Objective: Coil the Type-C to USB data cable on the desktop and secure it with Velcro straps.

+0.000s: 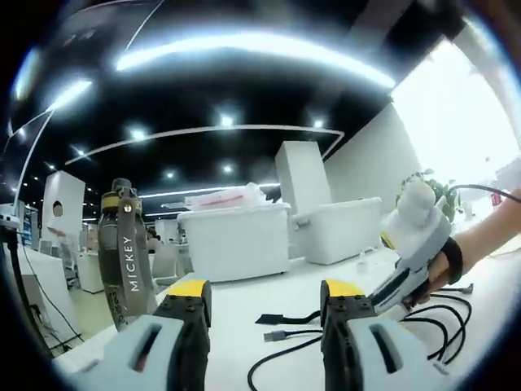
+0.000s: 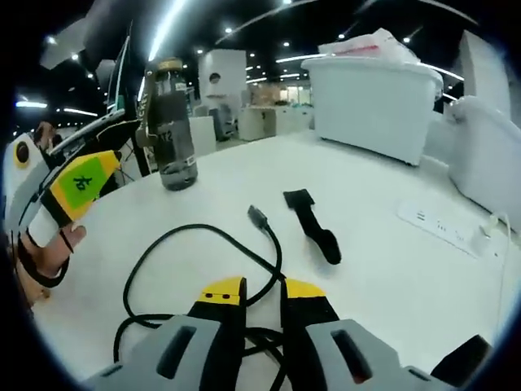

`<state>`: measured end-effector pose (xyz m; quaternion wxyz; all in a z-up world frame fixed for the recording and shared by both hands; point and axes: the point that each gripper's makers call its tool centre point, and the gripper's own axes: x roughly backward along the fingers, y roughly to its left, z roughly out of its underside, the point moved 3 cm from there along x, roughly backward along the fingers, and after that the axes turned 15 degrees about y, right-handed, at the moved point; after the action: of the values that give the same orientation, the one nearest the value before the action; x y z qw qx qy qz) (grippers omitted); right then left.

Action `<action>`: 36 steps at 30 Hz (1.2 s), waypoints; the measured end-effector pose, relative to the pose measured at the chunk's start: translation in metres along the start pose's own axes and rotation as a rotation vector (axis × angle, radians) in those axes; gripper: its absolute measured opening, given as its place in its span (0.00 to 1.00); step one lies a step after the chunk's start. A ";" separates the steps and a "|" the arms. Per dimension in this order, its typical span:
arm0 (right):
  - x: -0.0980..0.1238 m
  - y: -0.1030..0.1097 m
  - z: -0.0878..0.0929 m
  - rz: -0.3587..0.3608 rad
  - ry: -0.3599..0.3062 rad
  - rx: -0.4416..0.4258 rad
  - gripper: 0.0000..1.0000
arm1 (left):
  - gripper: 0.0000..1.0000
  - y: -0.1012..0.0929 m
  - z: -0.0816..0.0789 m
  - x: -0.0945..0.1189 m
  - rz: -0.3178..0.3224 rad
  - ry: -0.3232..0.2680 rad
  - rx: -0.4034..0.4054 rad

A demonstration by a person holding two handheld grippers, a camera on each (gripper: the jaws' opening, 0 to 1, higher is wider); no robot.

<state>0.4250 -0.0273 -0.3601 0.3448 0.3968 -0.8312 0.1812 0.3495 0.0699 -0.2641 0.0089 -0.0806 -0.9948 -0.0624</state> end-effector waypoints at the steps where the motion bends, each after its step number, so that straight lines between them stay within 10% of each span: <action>1: 0.000 0.002 -0.002 0.000 -0.025 0.035 0.13 | 0.54 0.000 -0.001 0.001 -0.001 -0.003 0.000; 9: 0.006 0.003 -0.003 0.038 -0.091 0.155 0.01 | 0.54 0.000 -0.003 0.002 0.003 -0.012 0.010; 24: -0.005 0.016 0.002 -0.075 0.049 -0.054 0.17 | 0.54 -0.003 -0.002 0.002 0.012 -0.005 0.004; 36: 0.001 0.040 0.002 -0.009 0.067 0.208 0.02 | 0.54 -0.005 -0.001 0.002 0.020 0.000 0.001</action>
<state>0.3928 -0.0042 -0.3616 0.3302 0.4278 -0.7941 0.2783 0.3469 0.0655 -0.2633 0.0096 -0.0906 -0.9939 -0.0616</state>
